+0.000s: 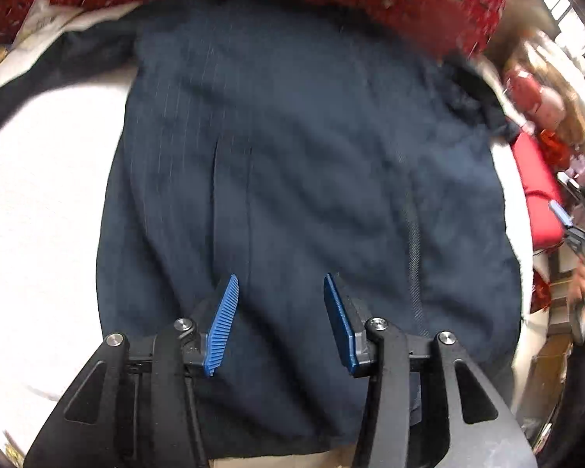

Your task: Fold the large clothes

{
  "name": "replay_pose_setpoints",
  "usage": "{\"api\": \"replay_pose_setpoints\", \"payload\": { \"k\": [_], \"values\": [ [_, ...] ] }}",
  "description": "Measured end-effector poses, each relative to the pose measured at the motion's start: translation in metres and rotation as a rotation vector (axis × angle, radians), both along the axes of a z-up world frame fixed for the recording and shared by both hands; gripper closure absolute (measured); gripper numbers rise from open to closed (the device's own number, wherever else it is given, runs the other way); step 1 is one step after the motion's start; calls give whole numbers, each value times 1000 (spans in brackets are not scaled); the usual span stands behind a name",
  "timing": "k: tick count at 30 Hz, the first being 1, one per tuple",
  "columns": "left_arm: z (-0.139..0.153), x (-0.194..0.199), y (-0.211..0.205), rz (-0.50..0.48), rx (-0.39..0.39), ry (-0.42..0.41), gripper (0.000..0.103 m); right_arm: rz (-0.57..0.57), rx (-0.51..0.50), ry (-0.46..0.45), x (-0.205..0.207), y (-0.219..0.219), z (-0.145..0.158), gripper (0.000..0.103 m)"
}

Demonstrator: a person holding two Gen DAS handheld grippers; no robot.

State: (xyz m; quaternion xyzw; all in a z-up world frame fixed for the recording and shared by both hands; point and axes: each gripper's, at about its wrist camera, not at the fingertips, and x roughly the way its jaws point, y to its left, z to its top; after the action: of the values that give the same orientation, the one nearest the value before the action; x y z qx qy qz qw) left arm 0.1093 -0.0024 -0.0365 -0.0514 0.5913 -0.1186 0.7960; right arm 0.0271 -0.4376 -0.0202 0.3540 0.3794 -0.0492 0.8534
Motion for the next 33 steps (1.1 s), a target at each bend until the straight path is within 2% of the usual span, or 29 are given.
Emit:
{"api": "replay_pose_setpoints", "payload": {
  "k": [3, 5, 8, 11, 14, 17, 18, 19, 20, 22, 24, 25, 28, 30, 33],
  "values": [
    [13, 21, -2, 10, -48, -22, 58, -218, 82, 18, 24, -88, -5, 29],
    [9, 38, -5, 20, -71, -12, 58, -320, 189, 23, 44, -129, -24, 29],
    [-1, 62, -13, 34, -103, 28, 58, -422, 354, -18, 84, -169, -56, 27],
    [-13, 82, -26, 41, -146, 66, 58, -463, 433, -42, 121, -184, -83, 26],
    [-11, 89, -30, 31, -150, 77, 58, -477, 514, -57, 158, -194, -113, 24],
    [-7, 94, -29, 10, -133, 69, 58, -449, 607, -119, 172, -191, -119, 26],
    [-7, 98, -31, 5, -129, 62, 58, -427, 604, -137, 174, -188, -119, 45],
    [-6, 101, -31, 2, -128, 56, 58, -414, 564, -153, 174, -188, -114, 90],
    [-4, 105, -32, -2, -126, 46, 58, -411, 486, -150, 174, -188, -104, 99],
    [-3, 115, -32, -4, -130, 20, 58, -471, 357, -153, 157, -197, -78, 99],
    [-6, 125, -30, 7, -107, -2, 58, -588, 277, -161, 134, -215, -58, 99],
    [-8, 130, -29, 13, -100, -6, 58, -623, 248, -132, 125, -223, -50, 99],
    [-21, 143, -24, 35, -125, 22, 58, -564, 165, -68, 122, -218, -25, 99],
    [-23, 145, -23, 33, -135, 21, 58, -504, 78, -83, 124, -197, 1, 99],
    [-18, 145, -22, 21, -162, 15, 58, -395, 45, -116, 132, -161, 29, 98]
  ]
}}
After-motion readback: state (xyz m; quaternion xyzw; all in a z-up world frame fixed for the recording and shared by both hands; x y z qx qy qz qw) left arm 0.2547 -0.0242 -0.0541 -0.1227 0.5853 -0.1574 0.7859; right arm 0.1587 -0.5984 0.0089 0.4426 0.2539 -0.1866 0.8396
